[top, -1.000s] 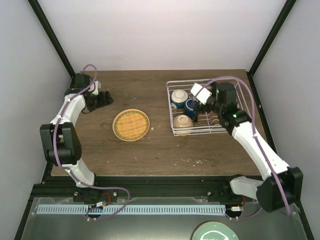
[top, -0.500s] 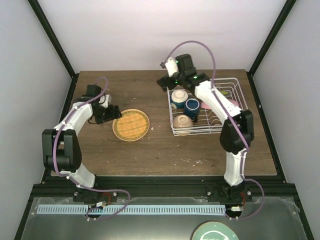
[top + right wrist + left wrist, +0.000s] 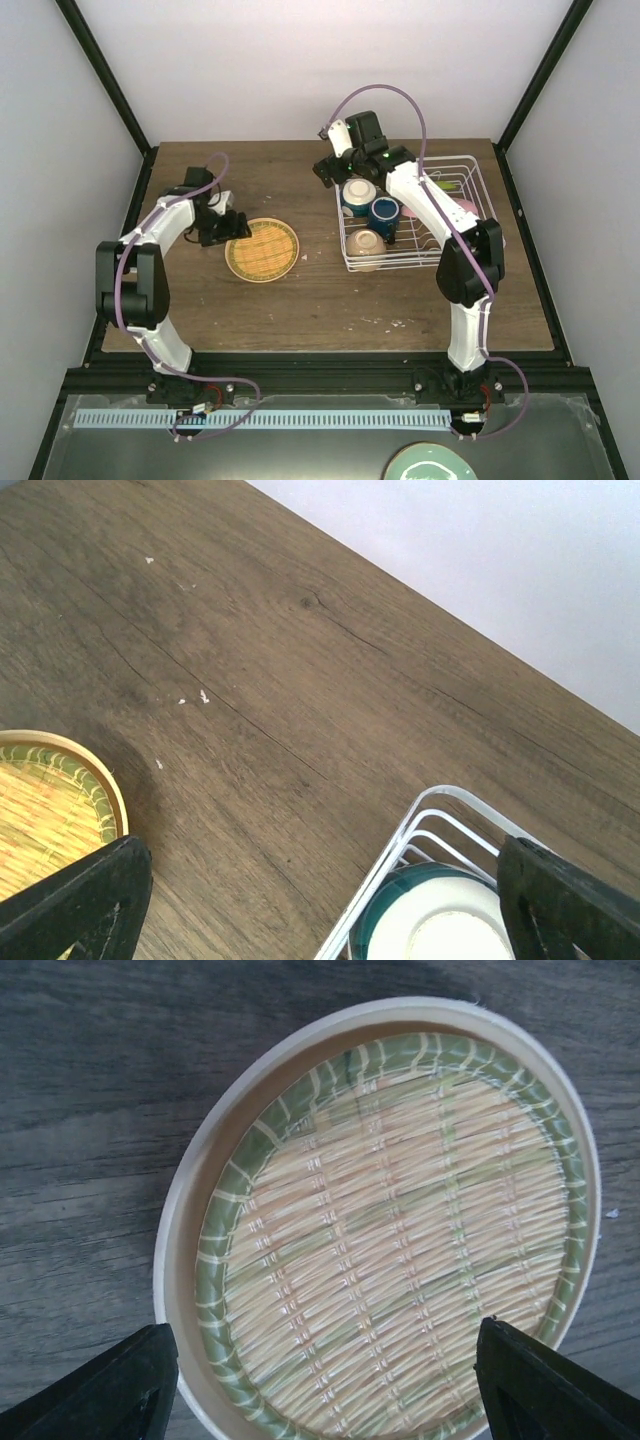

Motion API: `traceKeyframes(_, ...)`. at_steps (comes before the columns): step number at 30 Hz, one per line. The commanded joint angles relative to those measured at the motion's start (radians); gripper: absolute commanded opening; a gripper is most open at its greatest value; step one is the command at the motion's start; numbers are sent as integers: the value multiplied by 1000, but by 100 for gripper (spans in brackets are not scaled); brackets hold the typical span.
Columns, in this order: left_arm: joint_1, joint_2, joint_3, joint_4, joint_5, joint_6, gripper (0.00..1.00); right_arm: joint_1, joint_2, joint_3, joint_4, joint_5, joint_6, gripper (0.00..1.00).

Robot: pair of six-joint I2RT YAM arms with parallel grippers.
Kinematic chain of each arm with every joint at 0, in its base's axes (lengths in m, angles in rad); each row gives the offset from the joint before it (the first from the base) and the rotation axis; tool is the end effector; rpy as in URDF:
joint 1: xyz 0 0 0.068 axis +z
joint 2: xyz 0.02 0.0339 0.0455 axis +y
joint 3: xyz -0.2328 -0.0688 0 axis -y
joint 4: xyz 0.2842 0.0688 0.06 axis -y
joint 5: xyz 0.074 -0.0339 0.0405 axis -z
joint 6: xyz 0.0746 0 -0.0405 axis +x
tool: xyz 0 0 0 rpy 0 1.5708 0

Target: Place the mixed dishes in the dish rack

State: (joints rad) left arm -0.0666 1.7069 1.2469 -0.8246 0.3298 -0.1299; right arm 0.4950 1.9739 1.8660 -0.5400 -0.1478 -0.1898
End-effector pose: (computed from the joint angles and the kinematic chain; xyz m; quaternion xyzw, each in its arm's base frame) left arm 0.3713 -0.0490 0.1330 -0.0075 0.9766 -0.1755 0.1241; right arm 0.4508 0.2558 0.2675 -0.3308 0.8301 0.1328 0.4288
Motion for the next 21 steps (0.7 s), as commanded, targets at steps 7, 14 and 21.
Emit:
traceKeyframes(7,-25,94,26,-38,5,73,86,4,-10,17,-29,37,-8,98)
traceKeyframes(14,-33,128,30,-40,-28,85,87,5,-7,16,-29,51,-23,99)
traceKeyframes(21,-34,149,31,-41,-107,87,87,11,1,17,-32,66,-35,100)
